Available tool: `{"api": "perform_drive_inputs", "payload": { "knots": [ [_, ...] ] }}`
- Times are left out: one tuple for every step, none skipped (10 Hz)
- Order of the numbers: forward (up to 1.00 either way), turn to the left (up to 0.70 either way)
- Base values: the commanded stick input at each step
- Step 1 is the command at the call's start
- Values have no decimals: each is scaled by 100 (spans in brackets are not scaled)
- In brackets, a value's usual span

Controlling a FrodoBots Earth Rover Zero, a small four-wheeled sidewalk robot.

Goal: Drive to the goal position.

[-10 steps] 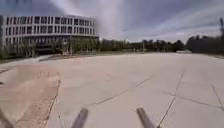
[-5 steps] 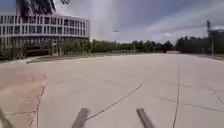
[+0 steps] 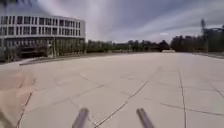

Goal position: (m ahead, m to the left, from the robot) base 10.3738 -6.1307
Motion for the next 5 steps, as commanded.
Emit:
{"api": "perform_drive_inputs", "payload": {
  "knots": [
    [0,0],
    [0,0],
    [0,0],
    [0,0],
    [0,0]
  ]
}}
